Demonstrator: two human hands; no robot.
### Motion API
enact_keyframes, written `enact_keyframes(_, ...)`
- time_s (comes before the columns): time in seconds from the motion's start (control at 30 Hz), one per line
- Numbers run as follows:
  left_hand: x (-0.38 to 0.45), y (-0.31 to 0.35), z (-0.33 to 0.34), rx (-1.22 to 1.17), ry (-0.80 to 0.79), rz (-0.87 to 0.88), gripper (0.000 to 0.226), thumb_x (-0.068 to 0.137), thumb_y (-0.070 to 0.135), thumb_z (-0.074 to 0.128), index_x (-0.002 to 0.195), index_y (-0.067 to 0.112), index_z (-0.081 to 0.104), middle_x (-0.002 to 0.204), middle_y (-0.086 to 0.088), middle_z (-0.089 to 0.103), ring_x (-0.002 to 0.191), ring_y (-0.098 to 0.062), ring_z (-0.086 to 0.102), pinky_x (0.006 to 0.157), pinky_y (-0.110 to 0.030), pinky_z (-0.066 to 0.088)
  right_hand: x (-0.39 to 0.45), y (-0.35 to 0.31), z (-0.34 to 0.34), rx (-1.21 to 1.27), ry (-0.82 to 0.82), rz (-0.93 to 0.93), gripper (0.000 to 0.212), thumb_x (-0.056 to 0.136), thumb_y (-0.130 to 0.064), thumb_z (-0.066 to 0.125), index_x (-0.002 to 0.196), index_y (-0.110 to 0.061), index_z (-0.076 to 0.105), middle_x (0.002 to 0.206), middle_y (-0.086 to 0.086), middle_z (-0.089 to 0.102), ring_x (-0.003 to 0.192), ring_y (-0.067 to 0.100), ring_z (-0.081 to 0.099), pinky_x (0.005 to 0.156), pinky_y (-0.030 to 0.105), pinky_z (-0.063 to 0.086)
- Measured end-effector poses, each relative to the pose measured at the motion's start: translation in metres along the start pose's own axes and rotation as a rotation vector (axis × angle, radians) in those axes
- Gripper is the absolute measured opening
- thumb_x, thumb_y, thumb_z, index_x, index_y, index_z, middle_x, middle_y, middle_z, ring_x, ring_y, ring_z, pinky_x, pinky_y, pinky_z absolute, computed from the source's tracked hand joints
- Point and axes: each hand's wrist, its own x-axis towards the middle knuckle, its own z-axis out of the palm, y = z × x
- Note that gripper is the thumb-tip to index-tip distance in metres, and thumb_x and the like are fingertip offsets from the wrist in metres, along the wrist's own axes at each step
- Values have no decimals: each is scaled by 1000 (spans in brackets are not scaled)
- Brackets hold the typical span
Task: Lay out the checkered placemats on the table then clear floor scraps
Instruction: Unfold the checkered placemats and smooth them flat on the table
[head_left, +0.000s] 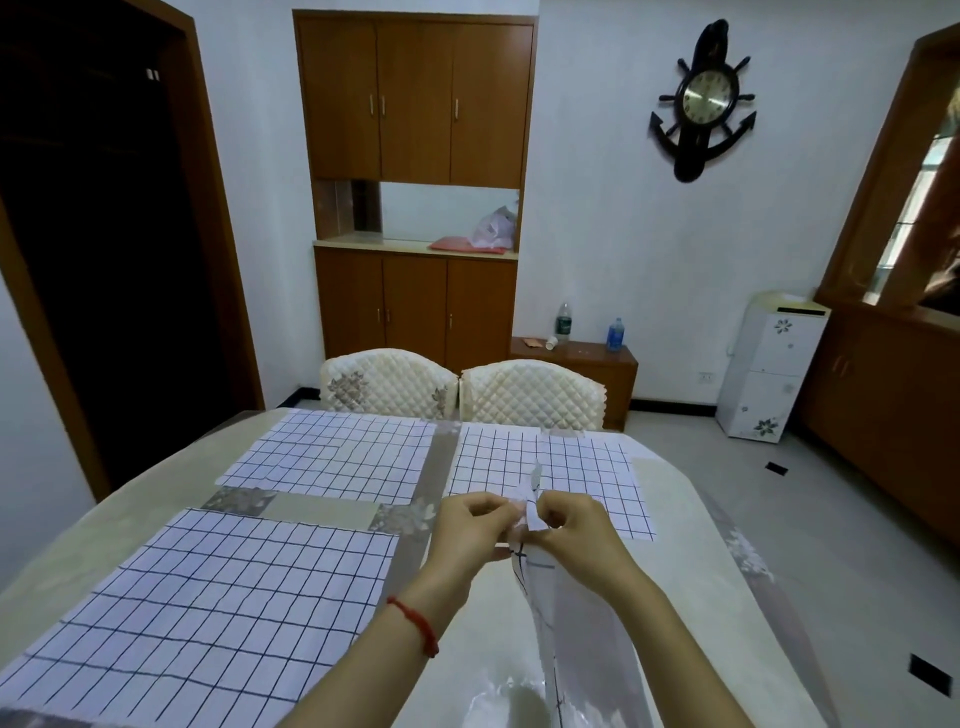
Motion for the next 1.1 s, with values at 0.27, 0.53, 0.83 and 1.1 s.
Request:
enact_keyframes(0.27,44,-24,-34,-4,158,3,15,82,2,61,68,7,66,66,-6,64,62,-17,61,57,-21,57,13,44,-33,46,128,205,35,78,-17,69,55,-11,43,56,2,42,54,14,36,52,28,25)
enact_keyframes(0.53,120,-39,-74,89,338,-7,14,80,3,64,67,10,66,76,-15,66,77,-30,63,78,-41,57,56,102,-79,-277,338,435,22,83,-24,61,78,-3,64,75,13,64,74,30,58,62,31,43)
enact_keyframes(0.83,180,3,-77,205,383,192,8,76,11,70,83,9,72,82,-10,69,78,-26,63,87,-46,54,94,116,-126,-99,572,407,15,82,-24,65,81,-9,69,77,13,67,74,27,59,70,37,49)
enact_keyframes(1.1,152,9,-94,399,438,420,13,79,8,67,89,1,71,81,-7,66,77,-18,59,64,-9,44,40,135,-129,144,725,297,7,82,-17,66,84,-11,68,70,11,62,63,19,55,58,22,41)
